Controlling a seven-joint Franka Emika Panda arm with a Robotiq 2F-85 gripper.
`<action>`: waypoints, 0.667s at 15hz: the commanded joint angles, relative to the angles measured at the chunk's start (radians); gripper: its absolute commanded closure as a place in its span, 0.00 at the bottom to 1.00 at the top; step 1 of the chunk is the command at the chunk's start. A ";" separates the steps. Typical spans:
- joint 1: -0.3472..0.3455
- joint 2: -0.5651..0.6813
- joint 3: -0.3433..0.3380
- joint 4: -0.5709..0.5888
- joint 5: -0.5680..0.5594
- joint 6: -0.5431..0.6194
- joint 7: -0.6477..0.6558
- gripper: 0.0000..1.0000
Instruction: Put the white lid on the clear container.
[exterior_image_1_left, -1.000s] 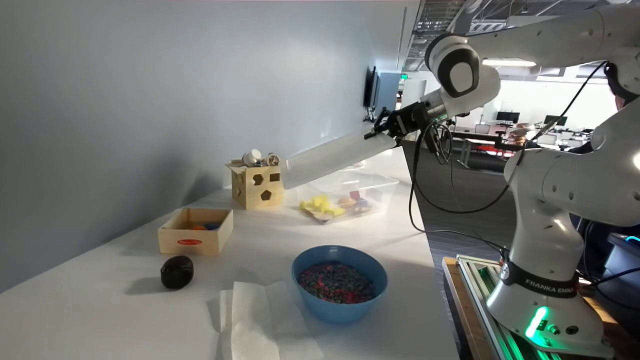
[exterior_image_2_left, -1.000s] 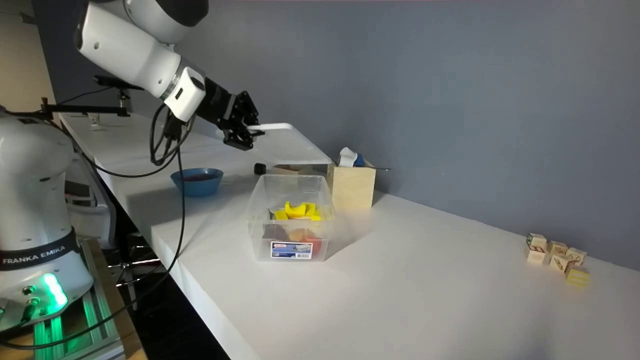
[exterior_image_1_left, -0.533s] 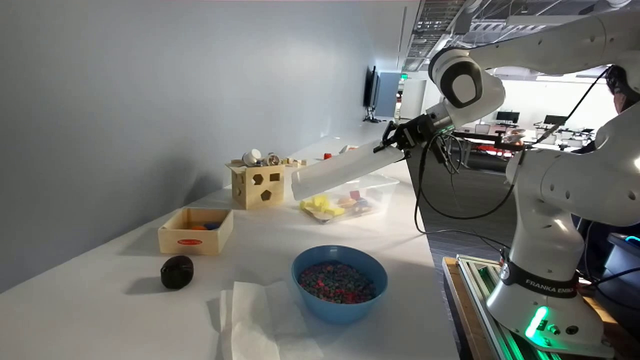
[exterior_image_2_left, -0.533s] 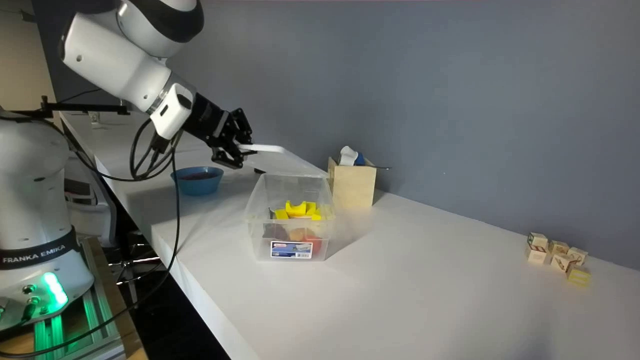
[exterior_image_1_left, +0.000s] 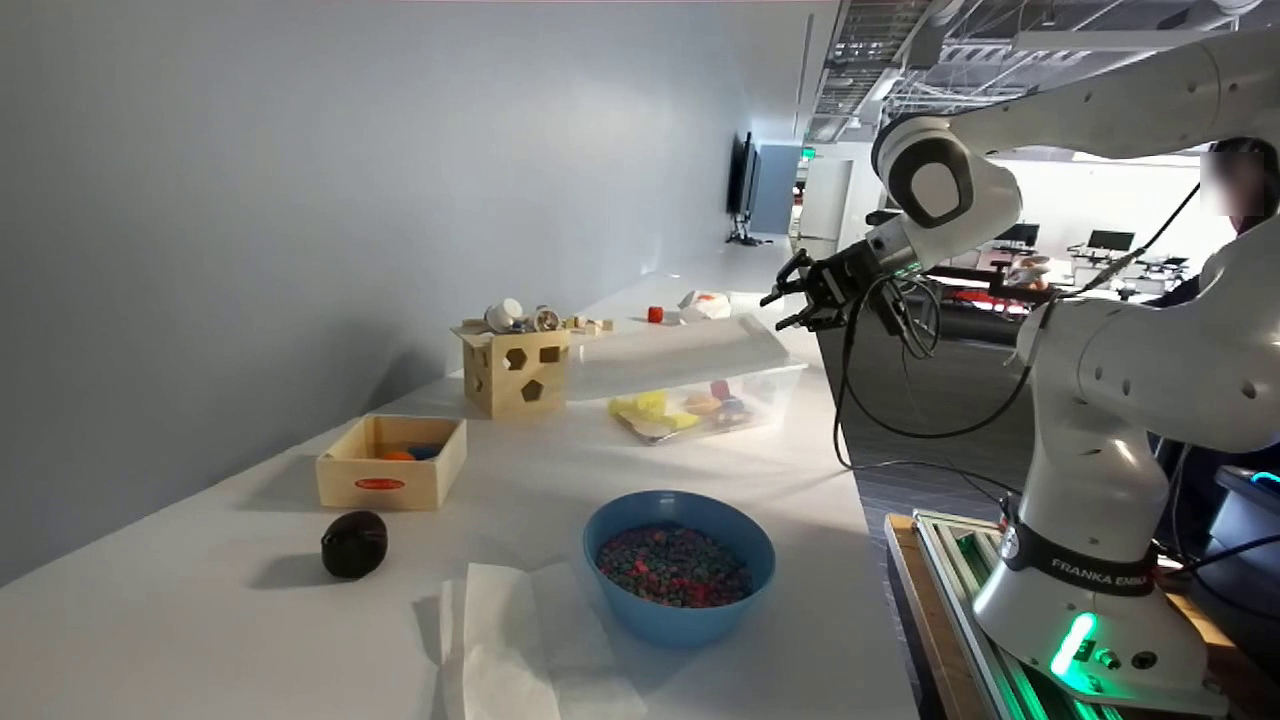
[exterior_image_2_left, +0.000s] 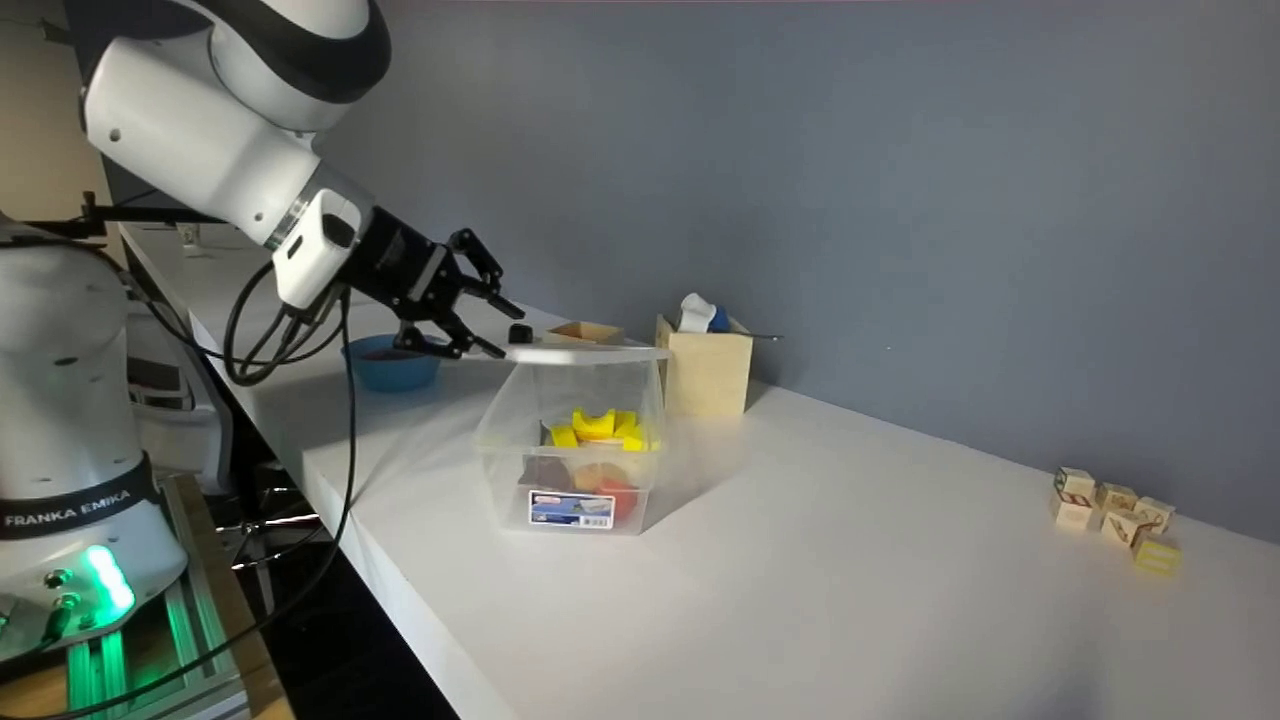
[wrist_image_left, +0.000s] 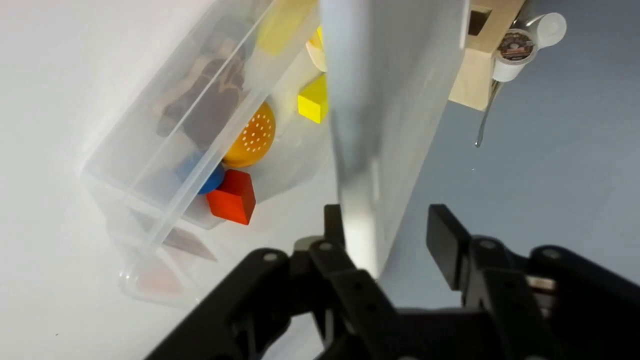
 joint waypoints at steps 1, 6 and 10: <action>-0.084 0.041 0.043 0.011 0.020 0.003 0.050 0.21; -0.330 0.139 0.239 0.035 0.021 0.065 0.189 0.00; -0.432 0.209 0.426 0.058 0.018 0.224 0.279 0.00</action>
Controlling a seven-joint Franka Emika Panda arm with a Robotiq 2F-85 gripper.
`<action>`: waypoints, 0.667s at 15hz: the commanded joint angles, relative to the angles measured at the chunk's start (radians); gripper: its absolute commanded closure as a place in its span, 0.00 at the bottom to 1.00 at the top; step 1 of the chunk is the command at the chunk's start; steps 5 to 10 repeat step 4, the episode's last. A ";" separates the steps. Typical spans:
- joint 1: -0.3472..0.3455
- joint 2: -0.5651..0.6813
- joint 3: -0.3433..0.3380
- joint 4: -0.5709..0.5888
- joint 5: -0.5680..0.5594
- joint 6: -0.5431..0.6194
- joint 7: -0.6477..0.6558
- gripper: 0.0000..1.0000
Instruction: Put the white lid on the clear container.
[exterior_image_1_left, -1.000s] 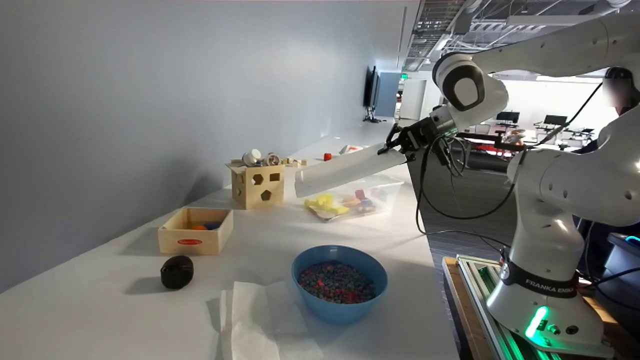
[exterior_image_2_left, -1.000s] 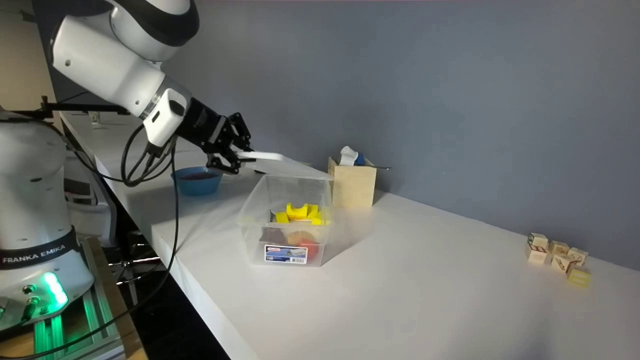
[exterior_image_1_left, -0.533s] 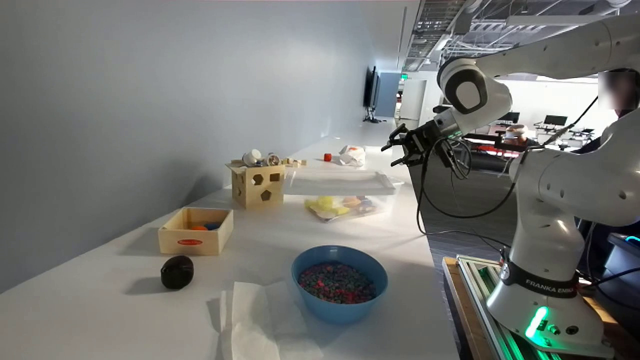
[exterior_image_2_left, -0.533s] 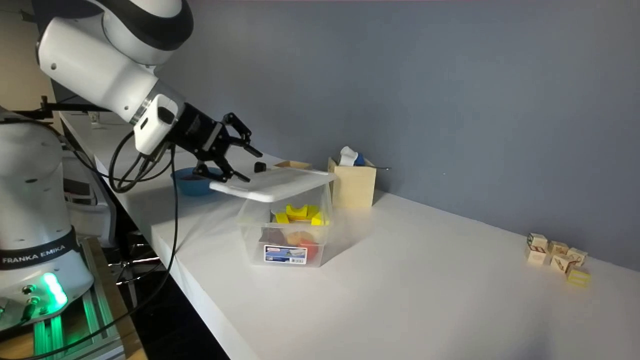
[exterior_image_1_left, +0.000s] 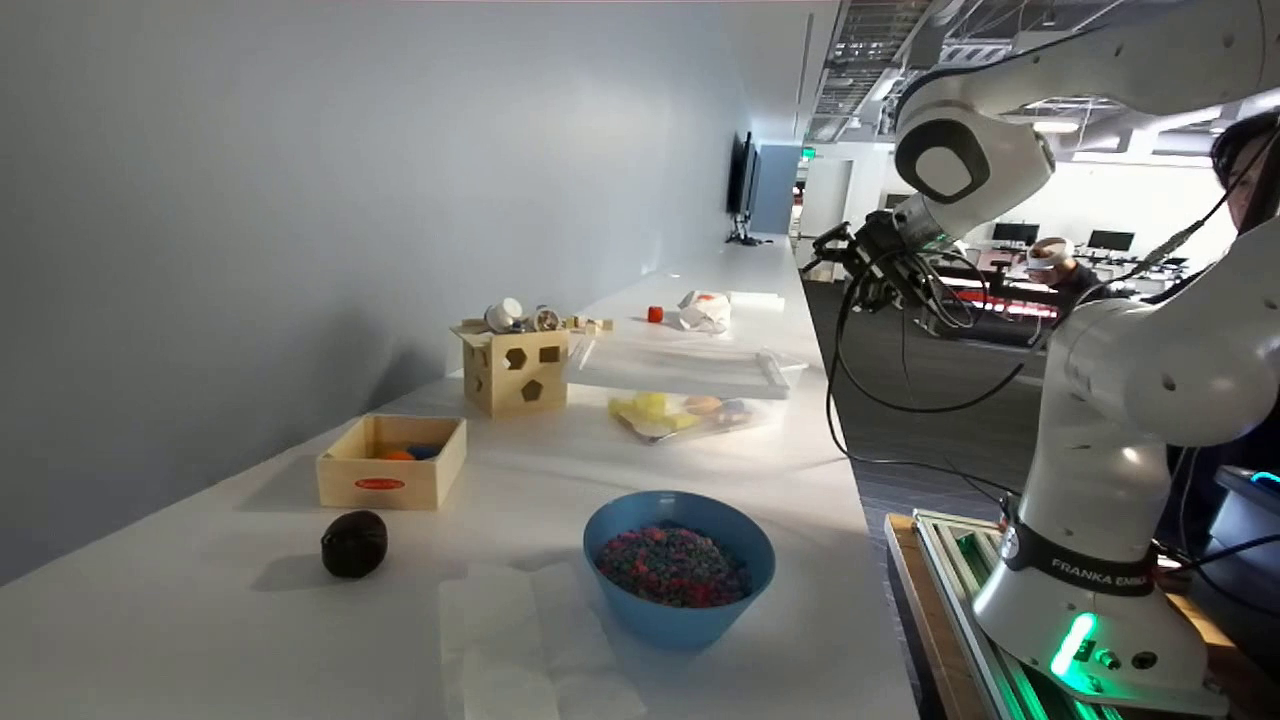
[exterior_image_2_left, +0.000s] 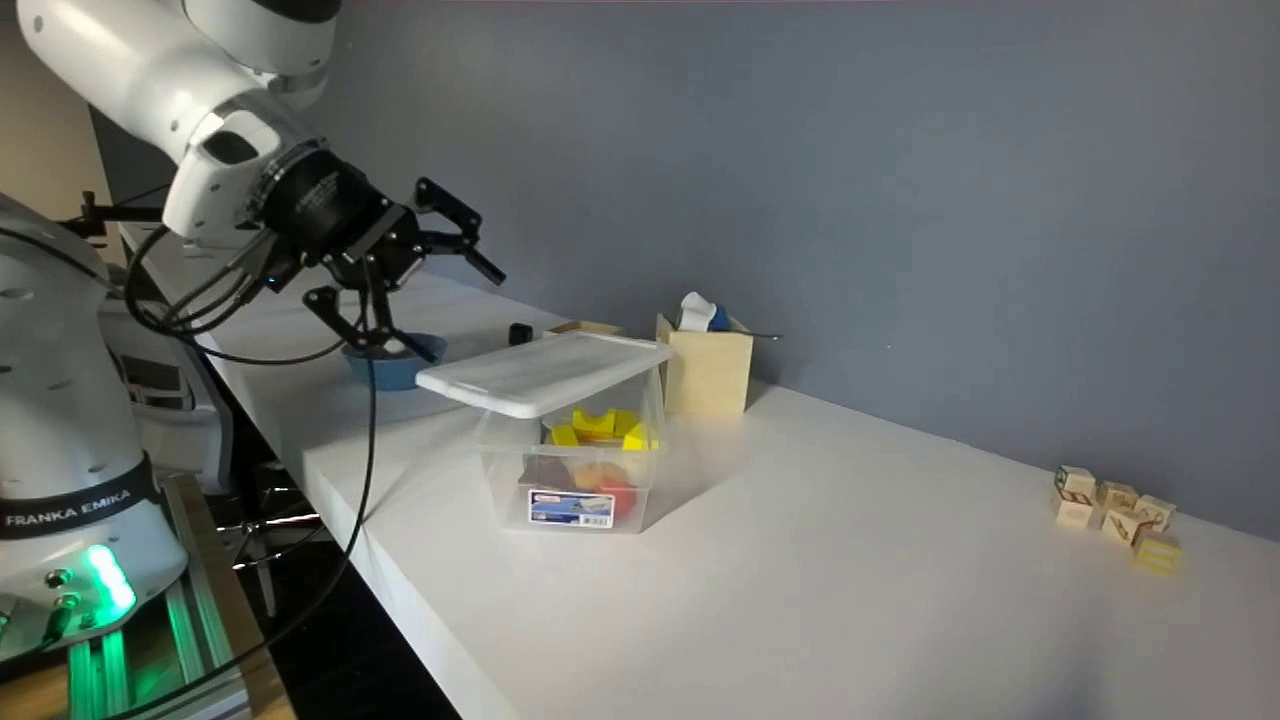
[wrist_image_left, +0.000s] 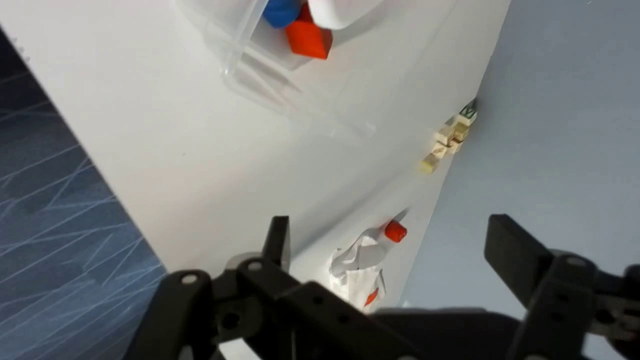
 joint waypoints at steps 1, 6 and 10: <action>-0.035 0.092 0.115 0.038 0.029 0.149 0.072 0.00; 0.025 0.052 0.092 -0.002 -0.040 0.156 0.132 0.00; 0.025 0.052 0.092 -0.002 -0.040 0.156 0.132 0.00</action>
